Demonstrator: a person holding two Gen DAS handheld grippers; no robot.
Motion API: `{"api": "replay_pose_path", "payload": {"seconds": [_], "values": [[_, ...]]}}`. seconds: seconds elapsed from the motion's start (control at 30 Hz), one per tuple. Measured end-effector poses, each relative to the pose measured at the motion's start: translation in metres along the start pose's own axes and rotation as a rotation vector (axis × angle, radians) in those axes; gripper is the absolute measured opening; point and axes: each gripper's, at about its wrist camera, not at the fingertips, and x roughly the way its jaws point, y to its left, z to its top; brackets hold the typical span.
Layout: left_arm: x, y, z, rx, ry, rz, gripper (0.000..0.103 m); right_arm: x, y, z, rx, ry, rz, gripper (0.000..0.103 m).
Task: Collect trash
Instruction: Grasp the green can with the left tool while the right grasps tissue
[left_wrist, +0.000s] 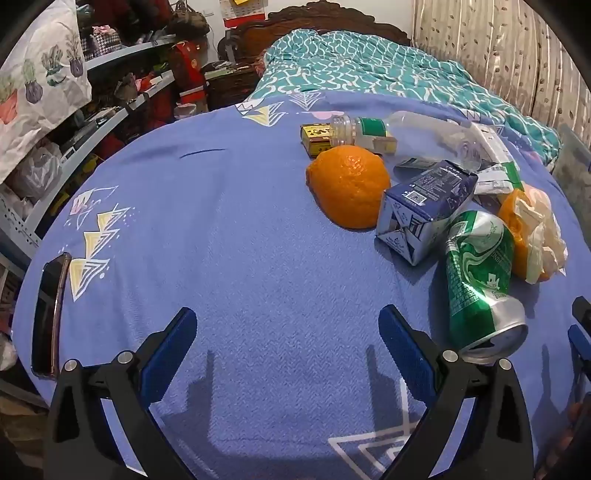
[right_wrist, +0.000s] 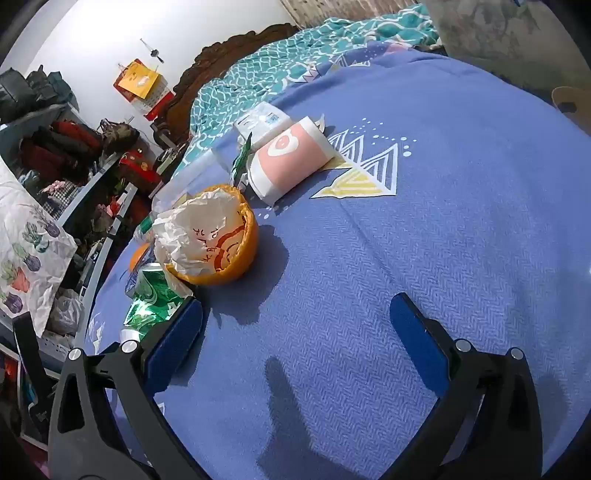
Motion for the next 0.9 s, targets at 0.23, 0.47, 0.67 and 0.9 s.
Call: {"api": "replay_pose_path", "payload": {"seconds": [0.23,0.47,0.67,0.9], "values": [[0.004,-0.002,0.0,-0.003,0.011,-0.085,0.094,0.001,0.004,-0.001,-0.025,0.007,-0.009,0.1],[0.004,0.011,-0.001,-0.087,0.0,-0.249,0.088,0.005,0.022,-0.004,-0.101,0.007,-0.018,0.091],[-0.002,-0.008,0.01,-0.036,0.045,-0.554,0.081,0.008,0.042,0.017,-0.204,0.011,0.052,0.084],[0.023,-0.035,0.04,-0.038,0.108,-0.65,0.077,0.035,0.067,0.046,-0.195,0.032,0.069,0.088]]}}
